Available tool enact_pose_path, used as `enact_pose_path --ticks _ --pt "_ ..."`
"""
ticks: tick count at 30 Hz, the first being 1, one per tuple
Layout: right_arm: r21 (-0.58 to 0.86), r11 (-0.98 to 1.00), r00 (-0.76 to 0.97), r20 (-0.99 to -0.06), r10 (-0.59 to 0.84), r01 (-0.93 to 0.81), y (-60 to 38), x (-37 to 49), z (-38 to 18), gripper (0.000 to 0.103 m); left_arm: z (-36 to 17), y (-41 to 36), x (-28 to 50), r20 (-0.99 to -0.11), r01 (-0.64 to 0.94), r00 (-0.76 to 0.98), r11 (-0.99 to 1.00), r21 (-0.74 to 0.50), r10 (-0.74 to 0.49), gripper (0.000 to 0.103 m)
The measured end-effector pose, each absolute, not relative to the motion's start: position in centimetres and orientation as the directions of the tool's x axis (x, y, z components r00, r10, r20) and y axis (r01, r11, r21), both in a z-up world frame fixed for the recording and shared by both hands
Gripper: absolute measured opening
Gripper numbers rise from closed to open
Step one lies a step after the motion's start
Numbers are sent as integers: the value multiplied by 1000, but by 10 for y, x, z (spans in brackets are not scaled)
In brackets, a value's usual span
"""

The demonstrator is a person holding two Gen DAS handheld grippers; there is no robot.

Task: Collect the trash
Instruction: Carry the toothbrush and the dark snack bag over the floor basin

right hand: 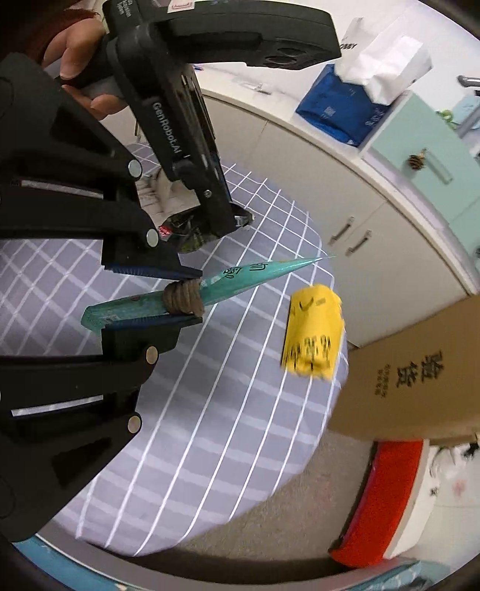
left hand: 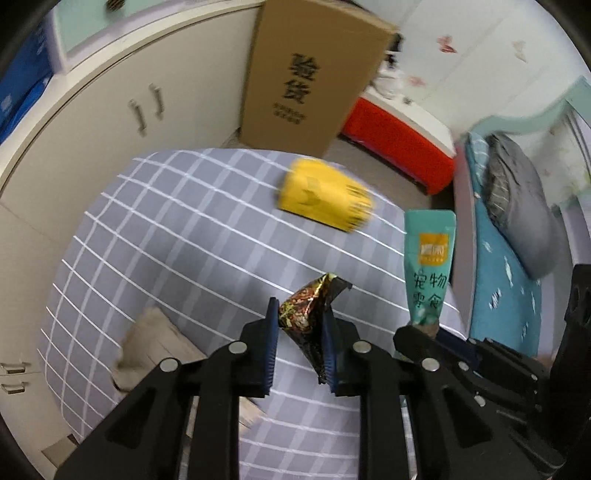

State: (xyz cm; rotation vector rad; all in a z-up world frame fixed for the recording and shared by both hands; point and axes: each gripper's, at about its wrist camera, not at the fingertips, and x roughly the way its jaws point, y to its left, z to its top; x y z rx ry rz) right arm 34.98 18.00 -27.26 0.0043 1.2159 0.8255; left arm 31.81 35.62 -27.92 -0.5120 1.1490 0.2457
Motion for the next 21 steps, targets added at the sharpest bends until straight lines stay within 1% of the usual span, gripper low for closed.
enact_pose_path --ticks 4,8,11,16,21 --pt "419 737 150 -809 568 -531 126 336 -254 19 -256 296 311 -905 -360 416 896 -260 -95 20" --pt "430 766 202 -795 572 -477 51 324 -239 19 -239 231 306 -897 -288 426 922 -258 -118 20" --pt "434 793 255 -784 566 -427 -10 314 -227 19 -227 172 303 -892 -204 429 946 -252 -145 20" --pt "423 842 344 -777 527 -336 -103 295 -215 19 -215 81 301 -888 -66 423 971 -231 -182 20" --pt "424 873 413 -769 488 -242 -180 279 -211 19 -209 10 301 -891 52 402 977 -208 -211 21"
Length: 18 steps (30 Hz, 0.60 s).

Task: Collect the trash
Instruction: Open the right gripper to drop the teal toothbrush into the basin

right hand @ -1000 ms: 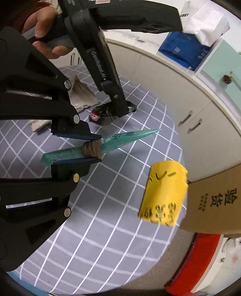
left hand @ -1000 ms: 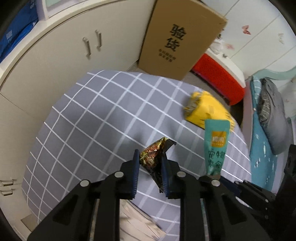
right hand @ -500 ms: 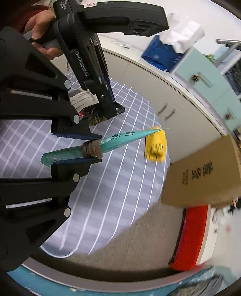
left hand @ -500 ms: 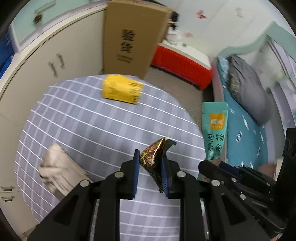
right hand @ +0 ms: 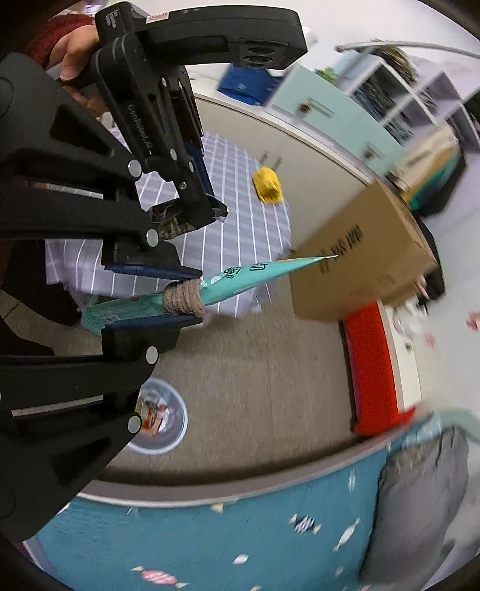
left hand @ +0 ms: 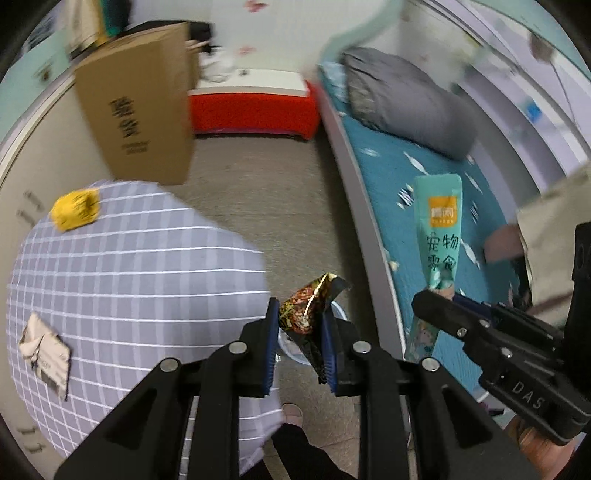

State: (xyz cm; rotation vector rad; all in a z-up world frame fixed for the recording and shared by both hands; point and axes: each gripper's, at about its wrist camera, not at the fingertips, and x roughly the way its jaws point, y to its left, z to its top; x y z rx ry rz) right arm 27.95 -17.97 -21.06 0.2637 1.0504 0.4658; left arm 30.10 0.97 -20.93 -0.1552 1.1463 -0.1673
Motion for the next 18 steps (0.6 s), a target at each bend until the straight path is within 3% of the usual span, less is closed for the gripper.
enact_pose_path --ticks 8,13,14,15,16,18 --pt "431 887 463 -760 456 -167 -237 275 -210 19 -202 -64 311 -893 167 390 971 -171 -225 21" --pt "427 895 495 -754 432 -131 -258 284 -217 24 -202 -80 320 -897 189 384 970 -154 -217 21" --pt "432 893 491 -756 434 -124 -261 286 -220 31 -203 -82 322 -900 191 380 970 -151 -214 21" --pt "439 891 487 -756 437 -118 -264 288 -224 52 -203 -83 324 -901 194 378 970 -146 -211 21" --pt "444 889 489 -754 439 -112 -267 289 -226 62 -204 -85 325 -903 196 377 970 -141 -208 21" --pt "446 890 495 -754 432 -97 -272 289 -228 64 -205 -88 328 -906 200 372 970 -136 -203 21"
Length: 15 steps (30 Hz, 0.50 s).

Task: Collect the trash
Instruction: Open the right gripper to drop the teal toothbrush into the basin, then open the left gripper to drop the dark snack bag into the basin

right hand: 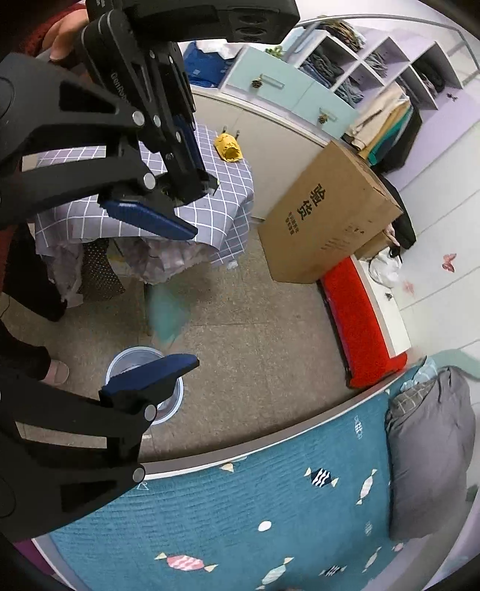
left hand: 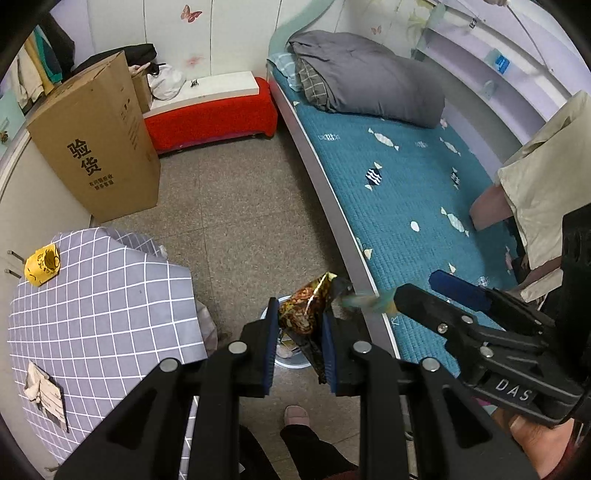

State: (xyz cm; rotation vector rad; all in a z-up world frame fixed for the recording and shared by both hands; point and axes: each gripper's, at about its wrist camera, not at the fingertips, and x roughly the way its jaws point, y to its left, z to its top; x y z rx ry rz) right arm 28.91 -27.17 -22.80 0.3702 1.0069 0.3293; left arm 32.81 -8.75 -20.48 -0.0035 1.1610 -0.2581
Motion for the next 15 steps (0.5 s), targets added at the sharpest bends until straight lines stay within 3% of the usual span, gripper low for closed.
enact_pose_path --ticks 15 --pt "375 924 582 -738 342 -67 -286 271 -201 67 -203 -118 334 -903 269 366 954 -129 -225 21"
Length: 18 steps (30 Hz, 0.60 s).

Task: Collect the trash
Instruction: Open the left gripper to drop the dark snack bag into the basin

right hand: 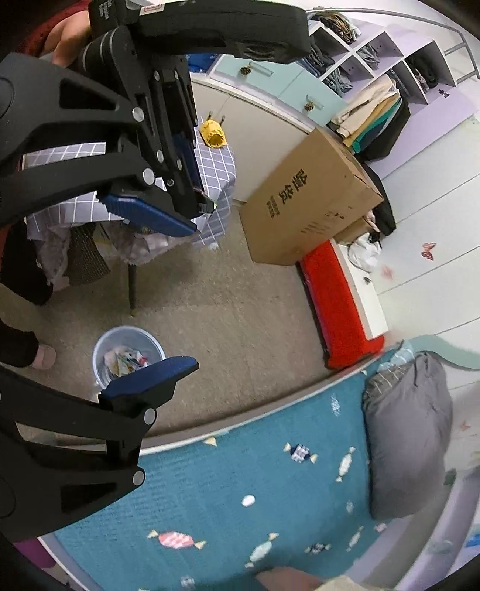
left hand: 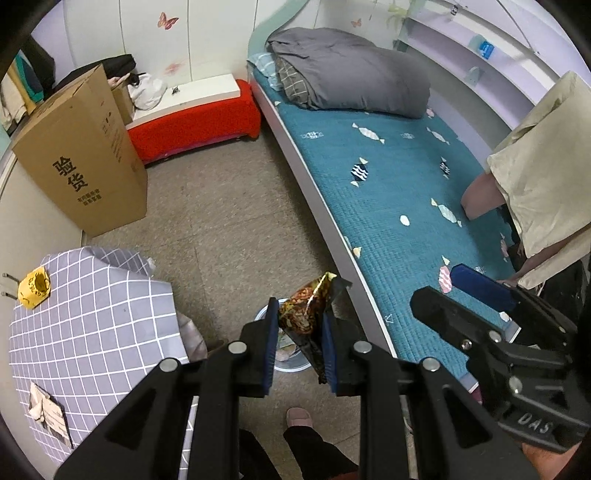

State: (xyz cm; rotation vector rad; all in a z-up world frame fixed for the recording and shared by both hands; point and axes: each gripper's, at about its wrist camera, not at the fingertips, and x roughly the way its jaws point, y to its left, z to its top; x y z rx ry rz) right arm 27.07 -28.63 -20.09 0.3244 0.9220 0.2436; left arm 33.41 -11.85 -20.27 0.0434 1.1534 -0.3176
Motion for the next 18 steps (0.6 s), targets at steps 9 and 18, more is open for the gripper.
enact_pose_path --ticks 9,18 --pt "341 940 647 -709 280 -34 -299 260 -184 71 -197 -133 334 -891 305 376 942 -141 -255 22" --pt "343 939 693 -679 243 7 -312 248 -174 73 -184 -139 328 -858 315 422 935 -165 -293 63"
